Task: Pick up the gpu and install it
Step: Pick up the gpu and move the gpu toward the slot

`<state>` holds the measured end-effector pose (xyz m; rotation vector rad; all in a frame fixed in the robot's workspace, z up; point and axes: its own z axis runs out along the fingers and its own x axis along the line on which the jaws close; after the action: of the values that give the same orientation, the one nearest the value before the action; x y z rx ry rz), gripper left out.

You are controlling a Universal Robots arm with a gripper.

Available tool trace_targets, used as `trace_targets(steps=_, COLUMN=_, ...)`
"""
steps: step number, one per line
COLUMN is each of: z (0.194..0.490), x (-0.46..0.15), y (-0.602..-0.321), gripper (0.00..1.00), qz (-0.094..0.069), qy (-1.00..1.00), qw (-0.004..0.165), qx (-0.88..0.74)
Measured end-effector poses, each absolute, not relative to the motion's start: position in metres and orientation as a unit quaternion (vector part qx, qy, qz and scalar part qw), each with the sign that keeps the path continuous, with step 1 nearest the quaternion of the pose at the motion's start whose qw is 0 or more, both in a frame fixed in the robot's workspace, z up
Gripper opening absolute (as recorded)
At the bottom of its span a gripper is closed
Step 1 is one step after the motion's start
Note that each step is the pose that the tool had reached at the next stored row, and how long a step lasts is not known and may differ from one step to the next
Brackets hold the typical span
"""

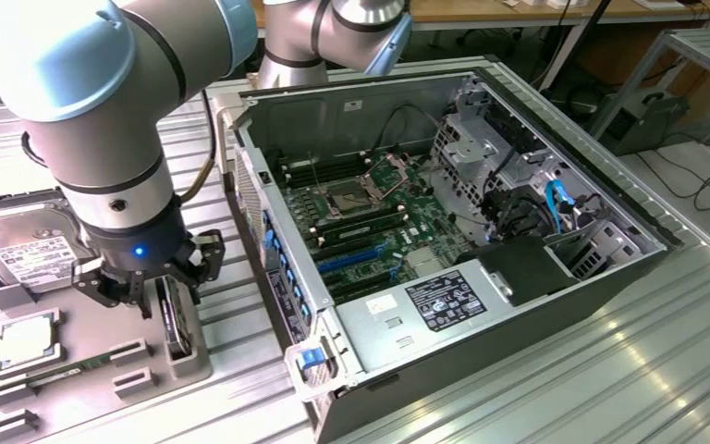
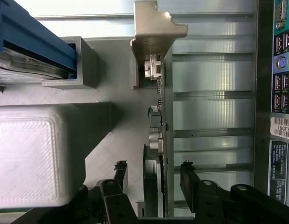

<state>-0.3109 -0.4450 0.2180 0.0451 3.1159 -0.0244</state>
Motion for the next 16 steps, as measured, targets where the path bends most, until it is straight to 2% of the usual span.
trace_targets(steps=16, z=0.2179, x=-0.3136, y=-0.4462, gripper=0.56, qz=-0.008, qy=1.000, qw=0.013, qx=0.014)
